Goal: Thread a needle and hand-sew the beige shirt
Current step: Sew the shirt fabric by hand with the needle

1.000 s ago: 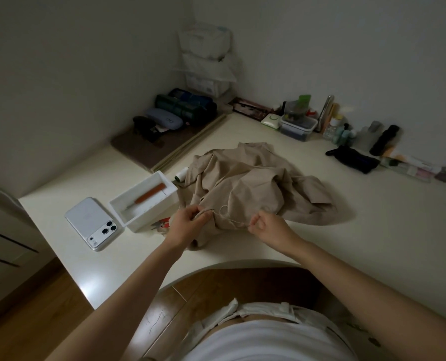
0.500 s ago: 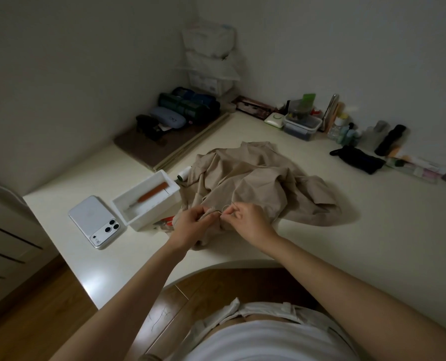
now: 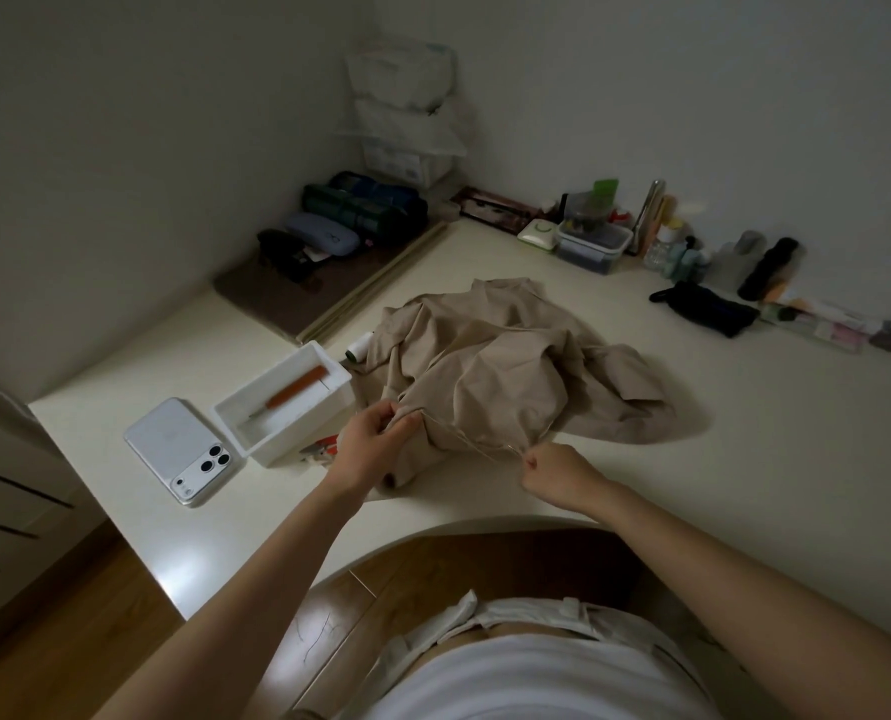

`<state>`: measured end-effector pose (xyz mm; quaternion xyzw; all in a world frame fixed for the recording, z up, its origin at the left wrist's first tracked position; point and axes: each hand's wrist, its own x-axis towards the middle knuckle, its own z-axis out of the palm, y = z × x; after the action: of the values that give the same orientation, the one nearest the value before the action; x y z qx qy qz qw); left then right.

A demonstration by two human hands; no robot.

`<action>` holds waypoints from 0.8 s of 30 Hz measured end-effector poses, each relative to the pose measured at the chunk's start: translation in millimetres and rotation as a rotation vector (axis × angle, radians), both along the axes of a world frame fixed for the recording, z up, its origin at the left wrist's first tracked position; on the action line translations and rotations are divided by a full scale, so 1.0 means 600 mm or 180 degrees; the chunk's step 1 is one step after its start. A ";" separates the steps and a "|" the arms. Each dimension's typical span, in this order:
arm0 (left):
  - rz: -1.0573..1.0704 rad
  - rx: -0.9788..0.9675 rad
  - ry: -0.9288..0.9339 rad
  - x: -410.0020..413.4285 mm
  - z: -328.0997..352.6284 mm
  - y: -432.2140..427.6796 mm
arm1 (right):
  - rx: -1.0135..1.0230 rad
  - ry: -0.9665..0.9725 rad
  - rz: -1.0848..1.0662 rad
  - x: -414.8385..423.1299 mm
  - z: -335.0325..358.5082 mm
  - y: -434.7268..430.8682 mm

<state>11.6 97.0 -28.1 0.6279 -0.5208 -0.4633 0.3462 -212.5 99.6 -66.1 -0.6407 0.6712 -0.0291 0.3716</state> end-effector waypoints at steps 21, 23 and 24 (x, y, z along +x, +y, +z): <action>-0.0161 -0.0043 -0.0144 0.000 0.012 0.007 | -0.1425 -0.1193 0.0192 0.109 0.060 -0.009; -0.0127 -0.0042 -0.0137 0.004 0.011 0.007 | -0.1331 -0.1166 0.0214 0.096 0.053 -0.007; -0.0115 -0.0035 -0.0114 0.005 0.011 0.006 | -0.1231 -0.1117 0.0232 0.088 0.048 -0.007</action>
<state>14.5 100.8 -21.3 0.6247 -0.5407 -0.4553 0.3318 -159.8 95.6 -37.1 -0.7088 0.5550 -0.2541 0.3537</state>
